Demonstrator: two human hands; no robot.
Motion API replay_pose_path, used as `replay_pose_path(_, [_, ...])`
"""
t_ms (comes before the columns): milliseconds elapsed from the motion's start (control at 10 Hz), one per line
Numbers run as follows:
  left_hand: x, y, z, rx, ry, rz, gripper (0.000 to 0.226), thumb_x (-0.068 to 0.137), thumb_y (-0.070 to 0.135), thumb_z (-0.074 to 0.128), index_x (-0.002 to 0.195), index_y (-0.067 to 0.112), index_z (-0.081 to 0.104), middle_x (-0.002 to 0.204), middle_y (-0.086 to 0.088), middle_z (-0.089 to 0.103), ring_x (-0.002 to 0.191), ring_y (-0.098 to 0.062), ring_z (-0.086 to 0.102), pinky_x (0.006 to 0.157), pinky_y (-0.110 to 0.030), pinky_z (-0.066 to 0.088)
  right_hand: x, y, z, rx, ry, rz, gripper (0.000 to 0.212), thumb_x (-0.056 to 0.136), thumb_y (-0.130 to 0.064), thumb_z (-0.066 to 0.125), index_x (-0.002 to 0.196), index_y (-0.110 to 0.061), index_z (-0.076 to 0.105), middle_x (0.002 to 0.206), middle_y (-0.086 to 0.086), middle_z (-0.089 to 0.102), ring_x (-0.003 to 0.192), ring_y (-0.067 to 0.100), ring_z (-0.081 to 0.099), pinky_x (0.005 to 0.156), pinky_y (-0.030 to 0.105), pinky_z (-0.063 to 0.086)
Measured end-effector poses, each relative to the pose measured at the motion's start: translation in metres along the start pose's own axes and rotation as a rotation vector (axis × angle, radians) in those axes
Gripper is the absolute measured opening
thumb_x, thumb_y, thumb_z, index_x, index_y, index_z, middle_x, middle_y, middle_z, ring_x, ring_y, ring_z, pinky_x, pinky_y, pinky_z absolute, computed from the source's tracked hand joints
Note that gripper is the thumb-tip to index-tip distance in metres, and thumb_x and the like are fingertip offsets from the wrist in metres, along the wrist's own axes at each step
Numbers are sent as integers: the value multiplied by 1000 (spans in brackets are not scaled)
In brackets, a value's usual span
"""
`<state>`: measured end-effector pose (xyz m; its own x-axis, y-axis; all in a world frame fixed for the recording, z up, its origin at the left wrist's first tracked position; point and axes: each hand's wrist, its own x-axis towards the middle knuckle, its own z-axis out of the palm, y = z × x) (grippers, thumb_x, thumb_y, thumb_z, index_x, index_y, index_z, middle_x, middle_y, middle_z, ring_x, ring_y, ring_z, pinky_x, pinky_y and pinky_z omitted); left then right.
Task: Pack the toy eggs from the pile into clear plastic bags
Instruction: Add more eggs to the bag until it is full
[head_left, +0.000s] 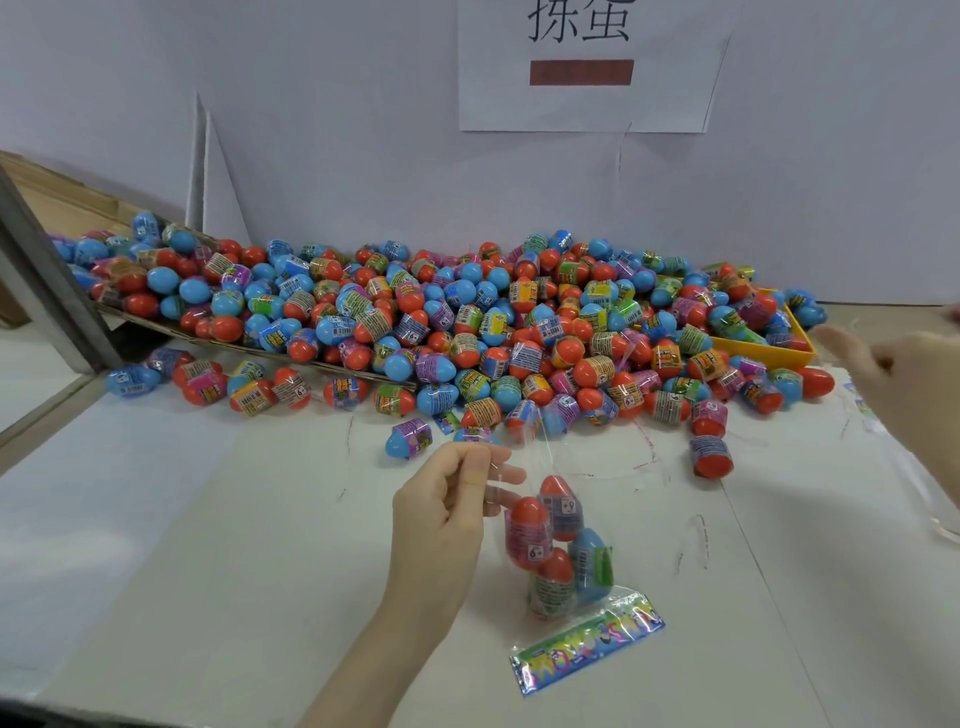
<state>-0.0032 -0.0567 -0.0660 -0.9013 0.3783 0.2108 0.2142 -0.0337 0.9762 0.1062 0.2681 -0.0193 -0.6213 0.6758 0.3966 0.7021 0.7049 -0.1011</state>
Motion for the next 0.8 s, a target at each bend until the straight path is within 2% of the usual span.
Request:
replay_pose_path(100, [0,0,1,-4,-2,-2,28,95,7,40,80,17,60,70,15,70,59,-2,64,59,-14,50,-3,-22,3,155,-105,-9,34,83,-21,61,116,-24,56,120,24,55,103,44,53,85,55,44])
replay_pose_path(200, [0,1,1,-3,-5,-4,28,95,7,40,80,18,61,70,15,70,59,-2,64,59,-14,50,5,-15,12,418,-396,-282,110,64,7,77,133,-55,19,152,-5,23,134,6,27,108,45,29])
replay_pose_path(300, [0,1,1,-12,-8,-4,28,95,7,40,80,18,61,70,15,70,60,-3,64,58,-13,49,-1,-28,4,1073,-484,-95,44,79,-8,57,114,-35,64,127,-4,59,110,13,60,82,35,55])
replay_pose_path(400, [-1,2,2,-8,-11,-6,28,95,7,40,80,19,61,70,15,70,60,-3,64,58,-12,49,-1,-30,2,875,-295,182,32,81,-21,69,112,-17,64,109,7,66,92,23,60,73,31,45])
replay_pose_path(500, [0,2,2,-10,-11,-5,28,95,7,40,79,19,60,70,15,70,59,-3,64,57,-12,48,0,-40,-2,1283,-397,171,52,73,-29,71,122,-18,57,108,-1,66,99,21,63,76,30,51])
replay_pose_path(600, [-1,1,2,-5,-14,-6,28,95,7,40,80,18,60,71,14,70,59,-3,64,57,-12,48,-4,-48,-3,805,-91,60,54,80,-39,65,122,-7,58,124,16,57,119,35,49,92,43,41])
replay_pose_path(700, [0,1,2,-2,-14,3,28,95,7,40,80,18,60,71,15,70,60,-3,64,57,-12,48,1,-71,-13,635,-201,-89,72,74,-22,75,137,-29,41,143,1,42,135,23,34,105,55,30])
replay_pose_path(800, [0,0,3,-13,-15,5,28,95,7,40,80,18,61,71,13,70,59,-3,64,57,-12,48,-6,-78,-20,60,-196,-355,75,82,-28,67,145,-20,26,152,11,21,133,39,32,103,60,31])
